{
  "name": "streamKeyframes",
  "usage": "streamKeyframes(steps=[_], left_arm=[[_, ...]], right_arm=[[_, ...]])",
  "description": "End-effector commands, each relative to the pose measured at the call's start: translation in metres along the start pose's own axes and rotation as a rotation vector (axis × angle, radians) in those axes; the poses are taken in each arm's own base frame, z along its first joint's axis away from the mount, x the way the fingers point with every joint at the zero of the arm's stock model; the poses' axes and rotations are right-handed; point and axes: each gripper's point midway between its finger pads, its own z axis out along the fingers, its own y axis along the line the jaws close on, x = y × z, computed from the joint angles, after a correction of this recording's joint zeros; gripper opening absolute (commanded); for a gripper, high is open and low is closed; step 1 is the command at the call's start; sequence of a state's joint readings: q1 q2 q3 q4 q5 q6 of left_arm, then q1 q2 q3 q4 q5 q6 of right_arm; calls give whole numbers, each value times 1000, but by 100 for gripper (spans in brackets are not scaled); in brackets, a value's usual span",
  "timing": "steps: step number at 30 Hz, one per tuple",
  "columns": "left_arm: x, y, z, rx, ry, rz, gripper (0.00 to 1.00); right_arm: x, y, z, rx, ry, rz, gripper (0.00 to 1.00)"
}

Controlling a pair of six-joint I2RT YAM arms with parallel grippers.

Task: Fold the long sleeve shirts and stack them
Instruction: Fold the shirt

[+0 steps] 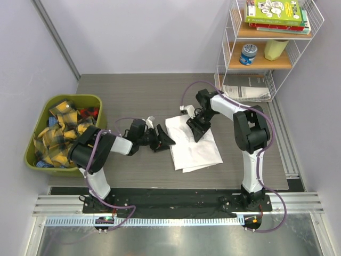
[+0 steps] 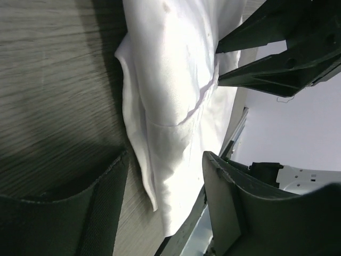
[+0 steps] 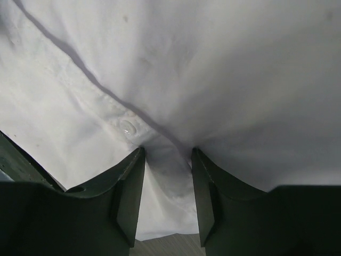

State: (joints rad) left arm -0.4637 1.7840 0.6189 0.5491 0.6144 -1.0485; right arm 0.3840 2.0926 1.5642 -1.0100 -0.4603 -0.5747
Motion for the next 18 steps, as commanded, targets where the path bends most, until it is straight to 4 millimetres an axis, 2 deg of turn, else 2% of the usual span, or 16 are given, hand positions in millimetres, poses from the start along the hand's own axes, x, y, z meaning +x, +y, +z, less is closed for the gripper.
streamKeyframes(steps=[1, 5, 15, 18], left_arm=[[22, 35, 14, -115, 30, -63, 59], [29, 32, 22, -94, 41, -74, 55], [17, 26, 35, -58, 24, -68, 42], [5, 30, 40, -78, 42, -74, 25]], right_arm=[[-5, -4, 3, 14, -23, 30, 46], [-5, -5, 5, 12, -19, 33, 46], [-2, -4, 10, -6, -11, 43, 44], [-6, 1, 8, -28, -28, 55, 44]])
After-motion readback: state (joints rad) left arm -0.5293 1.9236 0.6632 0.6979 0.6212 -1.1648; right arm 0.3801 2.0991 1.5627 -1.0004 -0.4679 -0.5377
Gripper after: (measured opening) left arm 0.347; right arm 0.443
